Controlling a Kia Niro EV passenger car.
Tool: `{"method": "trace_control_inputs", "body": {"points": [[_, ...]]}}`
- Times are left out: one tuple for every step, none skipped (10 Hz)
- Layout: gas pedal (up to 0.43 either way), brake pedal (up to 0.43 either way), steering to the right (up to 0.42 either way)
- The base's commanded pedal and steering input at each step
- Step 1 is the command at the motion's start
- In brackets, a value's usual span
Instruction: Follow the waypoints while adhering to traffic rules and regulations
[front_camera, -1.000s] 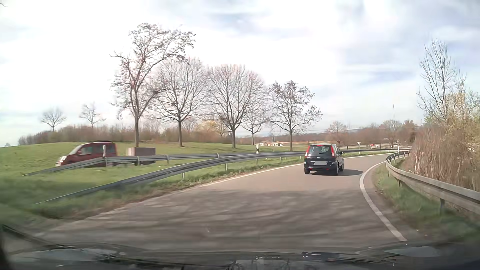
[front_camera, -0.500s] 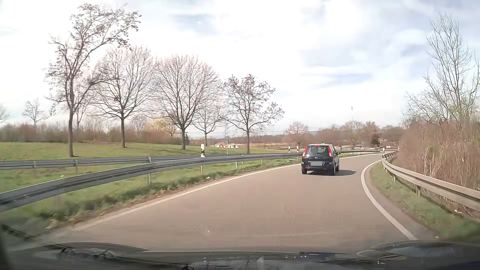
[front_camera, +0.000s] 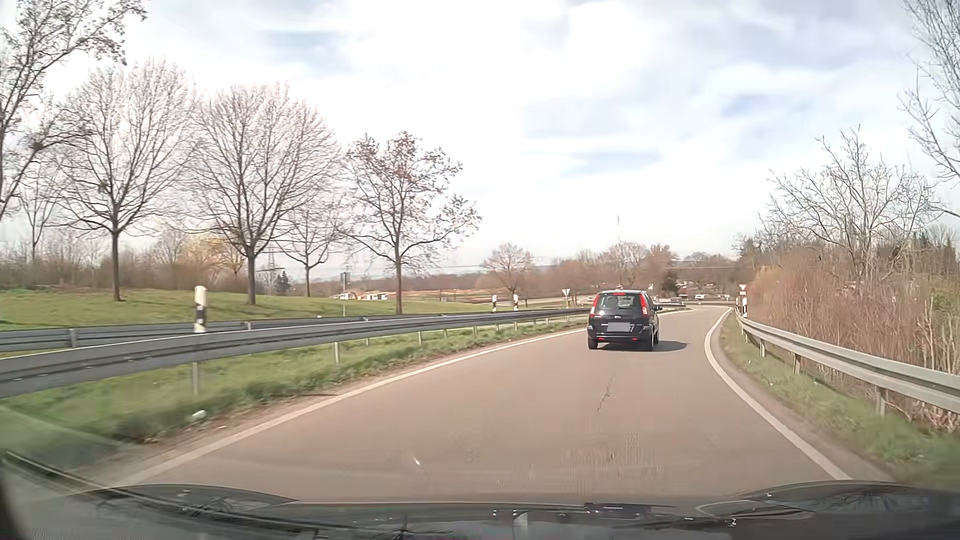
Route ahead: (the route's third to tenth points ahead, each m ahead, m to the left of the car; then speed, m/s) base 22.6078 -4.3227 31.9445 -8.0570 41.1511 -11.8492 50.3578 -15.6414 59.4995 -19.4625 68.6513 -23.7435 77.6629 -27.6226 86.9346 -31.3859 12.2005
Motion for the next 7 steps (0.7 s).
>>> {"method": "trace_control_inputs", "body": {"points": [[0.118,0.0,0.111],[0.118,0.0,0.108],[0.118,0.0,0.106],[0.13,0.0,0.104],[0.138,0.0,0.103],[0.138,0.0,0.1],[0.138,0.0,0.096]]}}
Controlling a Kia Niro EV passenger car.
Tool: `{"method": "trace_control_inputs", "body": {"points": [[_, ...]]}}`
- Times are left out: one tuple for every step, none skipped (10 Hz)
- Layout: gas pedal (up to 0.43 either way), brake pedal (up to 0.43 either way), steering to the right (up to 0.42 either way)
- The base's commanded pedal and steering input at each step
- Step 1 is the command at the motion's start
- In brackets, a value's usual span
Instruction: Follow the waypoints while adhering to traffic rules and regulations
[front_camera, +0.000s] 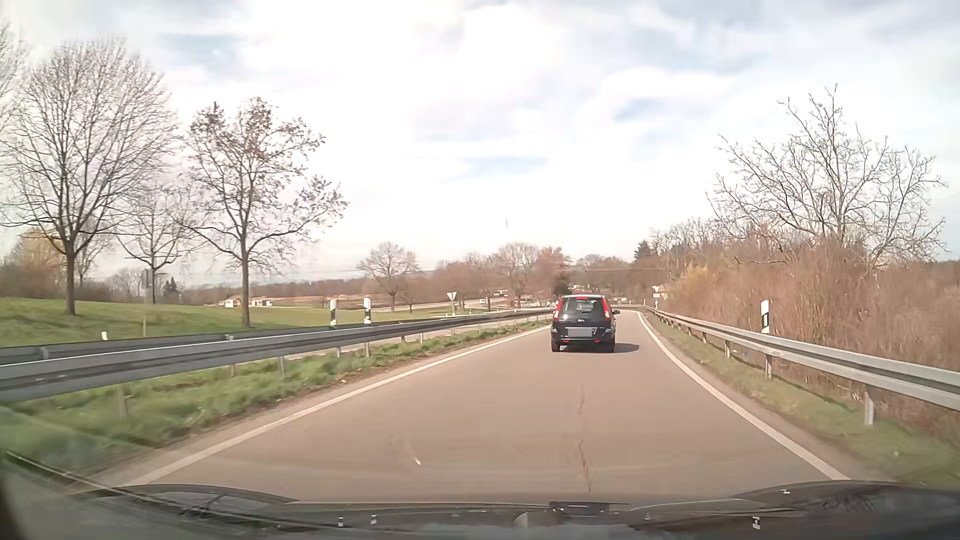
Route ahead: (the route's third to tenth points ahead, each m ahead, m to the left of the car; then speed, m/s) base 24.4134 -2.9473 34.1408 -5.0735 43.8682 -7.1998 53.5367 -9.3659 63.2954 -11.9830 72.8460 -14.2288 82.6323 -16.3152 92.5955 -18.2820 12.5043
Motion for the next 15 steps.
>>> {"method": "trace_control_inputs", "body": {"points": [[0.138,0.0,0.091],[0.138,0.0,0.085],[0.157,0.0,0.076],[0.157,0.0,0.068],[0.169,0.0,0.062],[0.169,0.0,0.056],[0.169,0.0,0.051],[0.169,0.0,0.048],[0.169,0.0,0.044],[0.169,0.0,0.041],[0.169,0.0,0.038],[0.157,0.0,0.035],[0.157,0.0,0.034],[0.157,0.0,0.03],[0.157,0.0,0.026]]}}
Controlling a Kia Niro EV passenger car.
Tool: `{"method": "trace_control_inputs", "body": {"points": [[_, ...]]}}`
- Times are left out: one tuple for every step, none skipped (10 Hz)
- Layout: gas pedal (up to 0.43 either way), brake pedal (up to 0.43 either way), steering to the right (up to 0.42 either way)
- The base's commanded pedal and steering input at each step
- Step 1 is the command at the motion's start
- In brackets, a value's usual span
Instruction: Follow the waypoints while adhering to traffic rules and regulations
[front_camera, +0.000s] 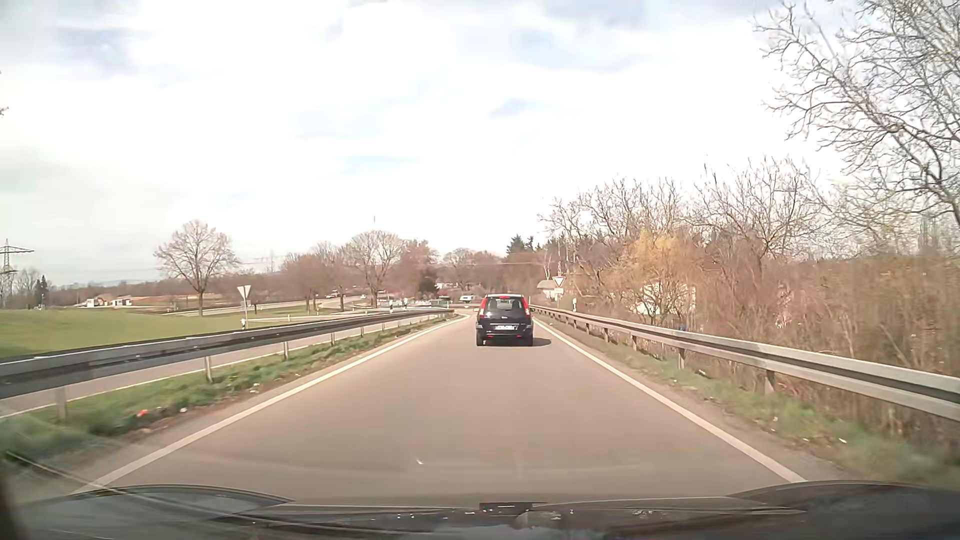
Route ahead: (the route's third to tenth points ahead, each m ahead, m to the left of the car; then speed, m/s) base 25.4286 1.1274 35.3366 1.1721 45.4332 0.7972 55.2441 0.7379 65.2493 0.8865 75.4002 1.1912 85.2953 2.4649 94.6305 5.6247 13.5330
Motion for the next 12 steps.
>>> {"method": "trace_control_inputs", "body": {"points": [[0.157,0.0,0.023],[0.157,0.0,0.02],[0.157,0.0,0.017],[0.157,0.0,0.015],[0.157,0.0,0.013],[0.157,0.0,0.011],[0.157,0.0,0.011],[0.157,0.0,0.008],[0.157,0.0,0.003],[0.157,0.0,0.001],[0.157,0.0,0.0],[0.157,0.0,0.0]]}}
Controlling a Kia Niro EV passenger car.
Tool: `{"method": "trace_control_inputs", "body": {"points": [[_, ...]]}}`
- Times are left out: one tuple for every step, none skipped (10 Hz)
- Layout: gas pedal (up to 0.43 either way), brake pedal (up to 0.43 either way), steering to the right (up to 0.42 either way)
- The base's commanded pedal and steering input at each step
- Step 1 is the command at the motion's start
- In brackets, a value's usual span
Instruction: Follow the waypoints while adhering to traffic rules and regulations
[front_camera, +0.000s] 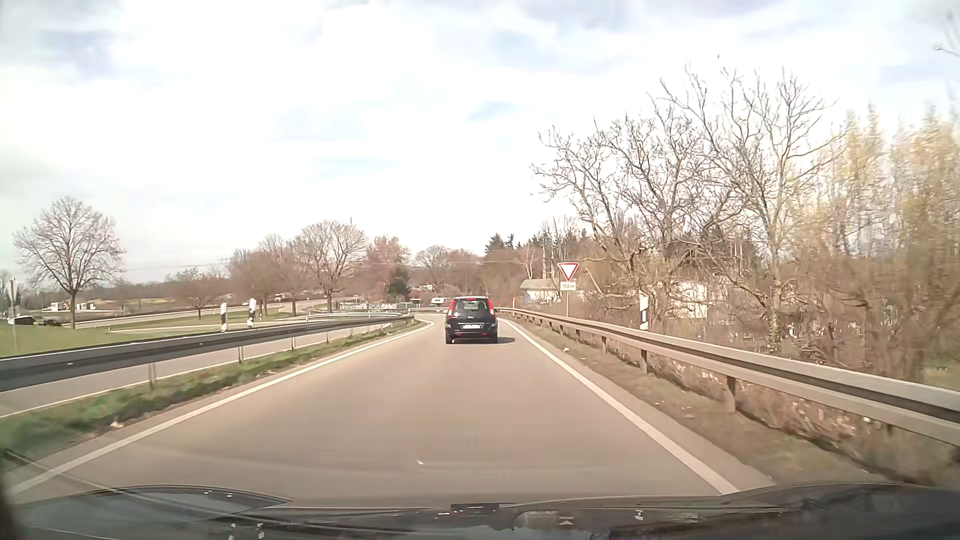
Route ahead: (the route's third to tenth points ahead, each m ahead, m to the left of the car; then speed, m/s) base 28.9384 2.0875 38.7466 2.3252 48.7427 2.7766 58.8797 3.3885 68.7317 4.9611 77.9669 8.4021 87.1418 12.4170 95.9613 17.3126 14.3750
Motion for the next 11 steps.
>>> {"method": "trace_control_inputs", "body": {"points": [[0.157,0.0,-0.001],[0.157,0.0,-0.002],[0.157,0.0,-0.005],[0.157,0.0,-0.007],[0.138,0.0,-0.008],[0.118,0.0,-0.008],[0.087,0.0,-0.008],[0.079,0.0,-0.008],[0.067,0.0,-0.008],[0.067,0.0,-0.008],[0.067,0.0,-0.008]]}}
